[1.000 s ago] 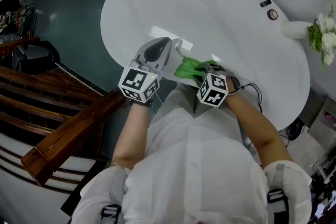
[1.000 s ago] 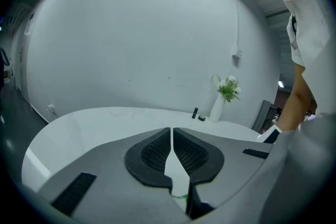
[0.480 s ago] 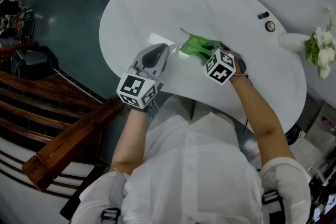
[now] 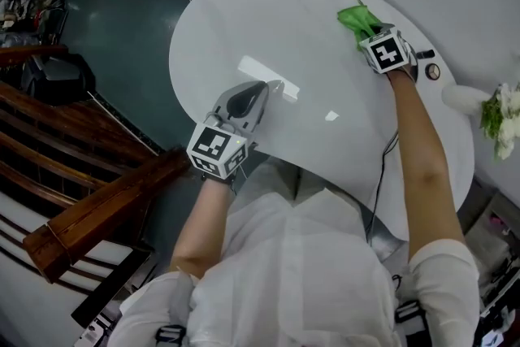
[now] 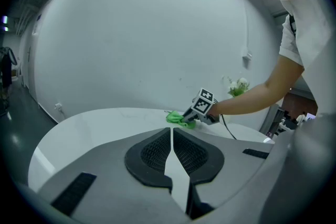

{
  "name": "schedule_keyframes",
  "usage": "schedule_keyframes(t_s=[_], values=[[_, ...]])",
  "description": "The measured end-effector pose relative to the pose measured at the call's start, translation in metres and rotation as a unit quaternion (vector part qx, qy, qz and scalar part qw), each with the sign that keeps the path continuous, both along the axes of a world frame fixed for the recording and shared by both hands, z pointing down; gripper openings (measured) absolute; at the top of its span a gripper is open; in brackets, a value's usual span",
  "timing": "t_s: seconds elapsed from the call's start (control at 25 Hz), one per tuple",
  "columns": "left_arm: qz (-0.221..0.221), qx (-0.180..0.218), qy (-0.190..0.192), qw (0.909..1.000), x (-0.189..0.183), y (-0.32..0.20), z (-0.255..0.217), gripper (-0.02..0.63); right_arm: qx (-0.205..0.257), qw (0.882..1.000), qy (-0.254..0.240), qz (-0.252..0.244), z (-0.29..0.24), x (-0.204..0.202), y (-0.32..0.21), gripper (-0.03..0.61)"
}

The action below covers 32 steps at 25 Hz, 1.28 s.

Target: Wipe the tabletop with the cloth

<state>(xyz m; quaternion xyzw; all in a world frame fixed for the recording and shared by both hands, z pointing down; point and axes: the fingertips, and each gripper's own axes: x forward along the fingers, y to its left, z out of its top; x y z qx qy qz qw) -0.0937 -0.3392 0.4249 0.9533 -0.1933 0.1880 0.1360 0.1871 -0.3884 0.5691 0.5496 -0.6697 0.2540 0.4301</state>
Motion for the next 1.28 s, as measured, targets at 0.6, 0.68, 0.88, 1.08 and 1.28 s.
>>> schedule_keyframes(t_s=[0.6, 0.68, 0.88, 1.08, 1.28], values=[[-0.069, -0.004, -0.009, 0.9975, -0.078, -0.014, 0.006, 0.028, 0.027, 0.999, 0.026, 0.007, -0.005, -0.06, -0.062, 0.074], [-0.076, -0.005, -0.006, 0.9971, -0.083, -0.016, 0.006, 0.028, 0.055, 0.997, 0.036, -0.043, -0.013, -0.101, -0.06, 0.074], [-0.087, -0.003, 0.0, 0.9962, -0.093, -0.02, 0.005, 0.028, 0.051, 0.991, 0.023, -0.121, -0.009, -0.201, -0.021, 0.074], [-0.1, -0.006, 0.001, 0.995, -0.107, -0.021, 0.008, 0.028, 0.028, 0.981, -0.01, -0.192, -0.004, -0.288, 0.022, 0.074], [-0.123, -0.012, -0.003, 0.9923, -0.132, -0.025, 0.015, 0.028, 0.004, 0.965, -0.034, -0.259, 0.0, -0.356, 0.054, 0.074]])
